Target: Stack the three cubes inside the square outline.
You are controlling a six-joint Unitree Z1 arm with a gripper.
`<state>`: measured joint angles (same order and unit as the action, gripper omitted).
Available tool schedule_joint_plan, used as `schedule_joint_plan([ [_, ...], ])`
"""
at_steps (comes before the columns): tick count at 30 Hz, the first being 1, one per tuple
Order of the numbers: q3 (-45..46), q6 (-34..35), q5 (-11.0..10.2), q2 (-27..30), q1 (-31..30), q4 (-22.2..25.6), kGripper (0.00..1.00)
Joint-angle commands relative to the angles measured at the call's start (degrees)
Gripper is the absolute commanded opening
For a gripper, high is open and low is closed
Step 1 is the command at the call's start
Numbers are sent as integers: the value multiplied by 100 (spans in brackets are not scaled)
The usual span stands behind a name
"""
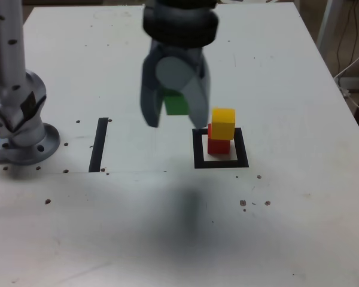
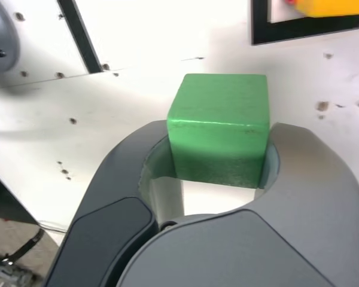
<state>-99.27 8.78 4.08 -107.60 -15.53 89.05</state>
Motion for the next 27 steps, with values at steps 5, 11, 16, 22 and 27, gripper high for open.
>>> schedule_joint_plan([
  [5, -665, -362, 90, -361, 354, 273, 28],
  [11, -854, -649, 212, -612, 637, 326, 28],
  [16, -809, -971, 216, -740, 852, 314, 28],
  [22, -811, -1374, 222, -862, 985, 262, 28],
  [27, -793, -1628, 218, -941, 1074, 233, 28],
])
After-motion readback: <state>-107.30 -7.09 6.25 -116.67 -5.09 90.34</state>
